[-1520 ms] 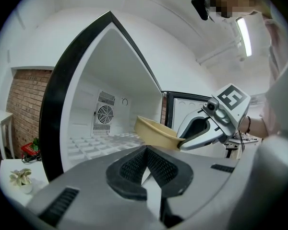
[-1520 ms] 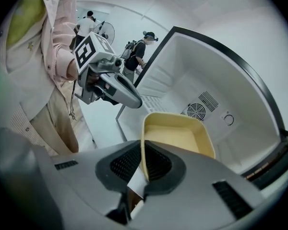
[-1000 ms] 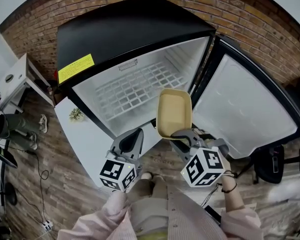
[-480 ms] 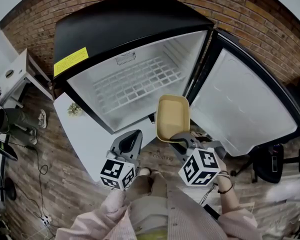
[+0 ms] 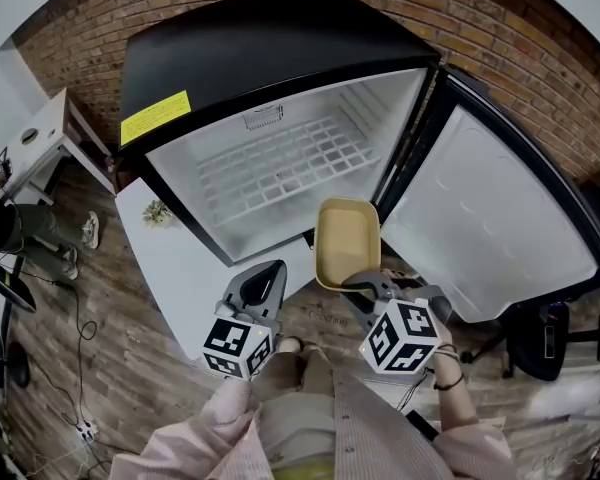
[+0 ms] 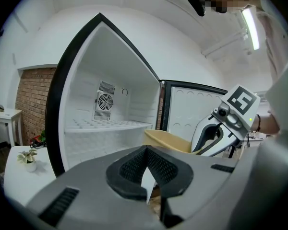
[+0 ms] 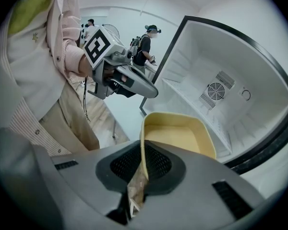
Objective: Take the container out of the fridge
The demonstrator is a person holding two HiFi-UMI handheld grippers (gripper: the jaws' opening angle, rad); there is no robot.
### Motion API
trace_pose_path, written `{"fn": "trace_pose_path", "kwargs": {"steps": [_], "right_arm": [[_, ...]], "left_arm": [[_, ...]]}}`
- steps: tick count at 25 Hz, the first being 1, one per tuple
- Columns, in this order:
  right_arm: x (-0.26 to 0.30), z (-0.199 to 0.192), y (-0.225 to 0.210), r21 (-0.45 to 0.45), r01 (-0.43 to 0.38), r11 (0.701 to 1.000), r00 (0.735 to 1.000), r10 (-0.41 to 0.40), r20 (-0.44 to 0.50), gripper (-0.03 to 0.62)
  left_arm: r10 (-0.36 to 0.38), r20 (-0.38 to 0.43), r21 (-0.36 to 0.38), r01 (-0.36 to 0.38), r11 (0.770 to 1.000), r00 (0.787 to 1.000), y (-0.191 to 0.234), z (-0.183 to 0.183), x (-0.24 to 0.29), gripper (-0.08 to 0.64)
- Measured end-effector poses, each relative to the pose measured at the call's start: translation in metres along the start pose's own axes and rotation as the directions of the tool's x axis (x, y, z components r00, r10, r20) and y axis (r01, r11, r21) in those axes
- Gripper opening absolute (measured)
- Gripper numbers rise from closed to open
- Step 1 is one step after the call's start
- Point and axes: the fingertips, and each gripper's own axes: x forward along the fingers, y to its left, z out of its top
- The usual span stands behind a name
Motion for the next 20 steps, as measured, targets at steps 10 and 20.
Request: {"fn": "trace_pose_path", "kwargs": {"steps": [10, 20], "right_arm": [[0.0017, -0.0011, -0.0021, 0.0, -0.005, 1.0, 1.0, 0.005, 0.009, 0.021], [0.0029, -0.0017, -0.0035, 0.024, -0.013, 1.0, 1.0, 0.012, 0.026, 0.021]], "left_arm": [[0.028, 0.016, 0.013, -0.029, 1.0, 0.999, 0.006, 0.006, -0.0011, -0.008], [0.034, 0.018, 0.021, -0.035, 0.999, 0.999, 0.0069, 0.0083, 0.0004, -0.008]]}}
